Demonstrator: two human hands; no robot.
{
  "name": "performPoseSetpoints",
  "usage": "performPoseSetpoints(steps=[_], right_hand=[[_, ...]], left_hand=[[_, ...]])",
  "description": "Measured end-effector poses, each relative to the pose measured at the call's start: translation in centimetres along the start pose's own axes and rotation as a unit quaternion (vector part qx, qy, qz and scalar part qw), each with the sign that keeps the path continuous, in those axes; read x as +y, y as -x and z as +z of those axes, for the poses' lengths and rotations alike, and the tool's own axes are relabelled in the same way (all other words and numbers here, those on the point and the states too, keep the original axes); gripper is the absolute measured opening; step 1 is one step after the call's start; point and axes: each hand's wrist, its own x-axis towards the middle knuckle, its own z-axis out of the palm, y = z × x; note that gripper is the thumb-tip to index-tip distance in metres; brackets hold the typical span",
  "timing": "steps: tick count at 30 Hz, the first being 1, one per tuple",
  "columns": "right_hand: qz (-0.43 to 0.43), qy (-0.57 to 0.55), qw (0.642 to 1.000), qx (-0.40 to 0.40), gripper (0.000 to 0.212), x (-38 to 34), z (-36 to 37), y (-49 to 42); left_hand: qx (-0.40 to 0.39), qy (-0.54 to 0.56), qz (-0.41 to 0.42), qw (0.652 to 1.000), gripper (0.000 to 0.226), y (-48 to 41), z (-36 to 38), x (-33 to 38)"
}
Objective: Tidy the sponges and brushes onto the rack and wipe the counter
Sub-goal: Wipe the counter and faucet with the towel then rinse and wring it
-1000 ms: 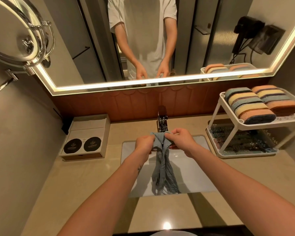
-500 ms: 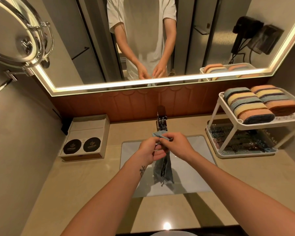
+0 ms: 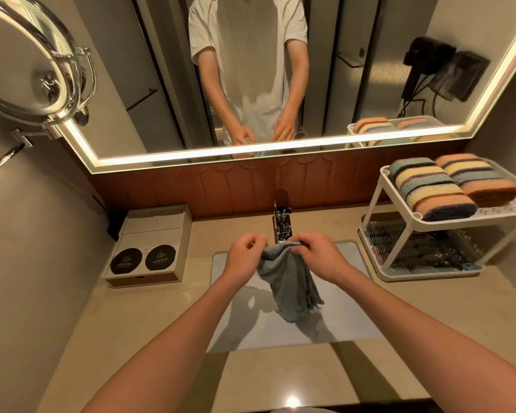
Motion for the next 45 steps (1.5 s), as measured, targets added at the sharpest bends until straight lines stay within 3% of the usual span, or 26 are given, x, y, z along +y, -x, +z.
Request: performPoseSetpoints(steps=[4,7,11,15,19,24,27,29,32,35,39,45], right_hand=[[-0.002,-0.012,1.000,0.019,0.021,0.1,-0.2,-0.3],[0.002,-0.021,0.999,0.037,0.021,0.0,-0.4,-0.6],[0.002,-0.040,0.998,0.050,0.021,-0.2,-0.6,-0.8],[0.012,-0.052,0.997,0.062,0.022,-0.2,-0.7,-0.9],[0.005,-0.044,0.998,0.040,0.021,-0.6,-0.9,-0.6],[0.000,-0.048,0.998,0.035,0.021,-1.0,-0.5,-0.4],[0.006,-0.051,0.998,0.033,0.020,-1.1,-0.6,-0.1],[0.005,-0.057,0.998,0.027,0.020,-1.0,-0.7,0.1],[-0.001,-0.061,0.998,0.001,0.019,-1.0,-0.8,0.5],[-0.008,-0.060,0.998,-0.023,0.019,-1.2,-0.9,0.8],[-0.011,-0.054,0.998,-0.029,0.020,-1.3,-0.8,0.8],[-0.005,-0.037,0.998,-0.041,0.022,-0.8,-0.1,1.1]], left_hand=[[-0.099,0.012,0.030,0.995,0.038,0.8,0.2,0.1],[-0.072,-0.060,0.084,0.992,0.036,1.3,0.8,-1.0],[-0.112,-0.099,0.093,0.984,0.028,2.2,1.7,-1.0],[-0.075,-0.225,0.172,0.956,0.027,2.4,2.2,-1.4],[-0.027,-0.163,0.059,0.984,0.010,1.9,3.1,-1.6],[0.017,-0.157,-0.041,0.987,0.031,0.7,3.7,-1.6],[0.033,-0.223,-0.077,0.971,0.042,0.4,3.8,-2.0],[0.041,-0.160,-0.128,0.978,0.033,0.2,3.8,-2.1],[0.090,0.024,-0.196,0.976,0.019,-0.2,3.9,-2.1],[0.111,0.074,-0.179,0.975,0.023,-0.4,4.1,-1.6],[0.052,0.059,-0.169,0.982,0.017,-0.1,3.9,-0.9],[-0.042,-0.114,-0.162,0.979,0.026,-0.7,3.1,-0.3]])
